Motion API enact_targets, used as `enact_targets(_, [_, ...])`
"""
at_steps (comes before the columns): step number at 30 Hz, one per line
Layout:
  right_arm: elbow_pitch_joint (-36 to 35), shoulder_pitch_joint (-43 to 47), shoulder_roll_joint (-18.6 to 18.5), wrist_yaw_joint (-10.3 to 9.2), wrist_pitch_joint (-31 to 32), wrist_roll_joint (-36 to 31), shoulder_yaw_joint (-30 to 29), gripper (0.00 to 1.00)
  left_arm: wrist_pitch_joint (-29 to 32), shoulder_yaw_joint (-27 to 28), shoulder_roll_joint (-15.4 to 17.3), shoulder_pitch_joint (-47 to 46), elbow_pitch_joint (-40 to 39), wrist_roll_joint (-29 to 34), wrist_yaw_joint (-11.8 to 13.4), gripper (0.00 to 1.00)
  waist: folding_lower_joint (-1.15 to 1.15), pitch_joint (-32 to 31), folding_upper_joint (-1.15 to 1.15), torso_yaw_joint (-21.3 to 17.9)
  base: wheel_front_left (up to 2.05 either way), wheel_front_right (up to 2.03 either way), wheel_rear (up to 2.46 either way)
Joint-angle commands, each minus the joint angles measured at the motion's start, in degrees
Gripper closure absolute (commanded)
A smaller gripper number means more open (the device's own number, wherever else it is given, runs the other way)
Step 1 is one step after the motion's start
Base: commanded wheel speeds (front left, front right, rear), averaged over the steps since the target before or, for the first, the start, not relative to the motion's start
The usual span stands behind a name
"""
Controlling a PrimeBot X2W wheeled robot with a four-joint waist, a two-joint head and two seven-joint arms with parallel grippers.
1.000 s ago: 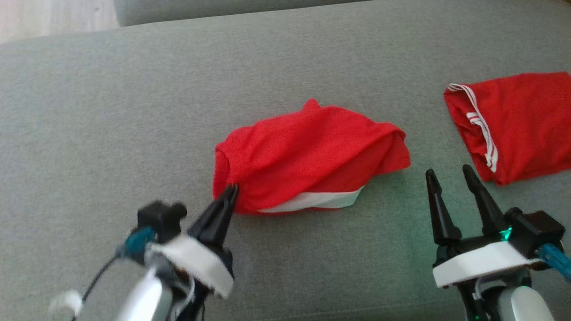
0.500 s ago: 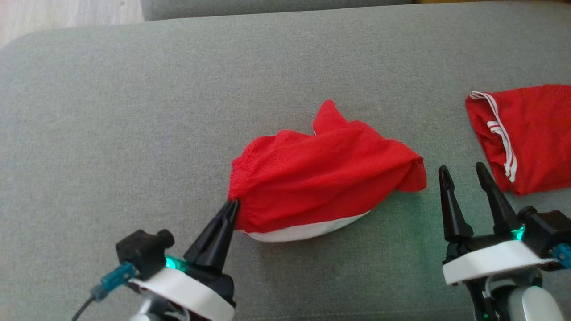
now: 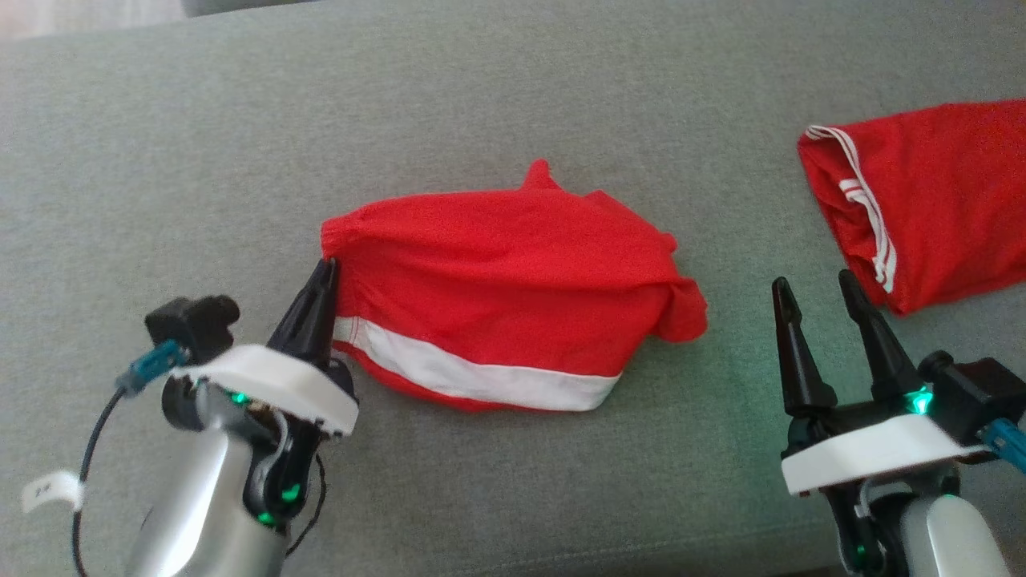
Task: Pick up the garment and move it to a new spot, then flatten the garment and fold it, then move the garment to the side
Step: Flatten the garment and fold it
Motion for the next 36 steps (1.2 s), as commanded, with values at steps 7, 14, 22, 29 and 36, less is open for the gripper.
enact_targets(7, [-1.1, -2.2, -0.2, 0.37, -0.4, 0.5, 1.8, 0.0, -3.2, 2.6, 0.1, -9.4, 12.4, 0.4, -0.6, 1.0, 0.0, 1.2, 0.0, -1.6, 0.0, 0.0, 0.0])
enact_targets(14, [-0.9, -2.4, -0.2, 0.37, -0.7, -0.1, 2.3, 0.0, -8.1, 1.0, 0.7, -10.2, 16.9, 3.5, -0.3, 0.0, 0.0, -0.6, 0.0, -0.5, 0.0, 0.0, 0.0])
enact_targets(22, [-1.1, -2.9, -0.3, 0.37, -0.2, -2.8, 3.5, 0.0, -10.7, 2.0, 2.5, -3.5, 7.0, 10.3, 5.7, 0.0, 0.0, -3.4, 0.0, 1.7, 0.0, 0.0, 0.0])
enact_targets(29, [-1.0, -2.3, -1.3, 0.37, 0.5, -4.9, 4.3, 0.0, -10.8, 4.2, 3.4, 4.0, -5.9, 15.1, 8.7, 0.0, 0.0, -5.1, 0.0, 3.5, 0.0, 0.0, 0.0])
enact_targets(36, [-0.6, -0.3, -1.7, 0.37, 0.9, -6.1, 4.8, 0.0, -10.7, 4.8, 4.1, 11.9, -13.4, 16.9, 10.8, 0.0, 0.0, -7.1, 0.0, 4.6, 0.0, 0.0, 0.0])
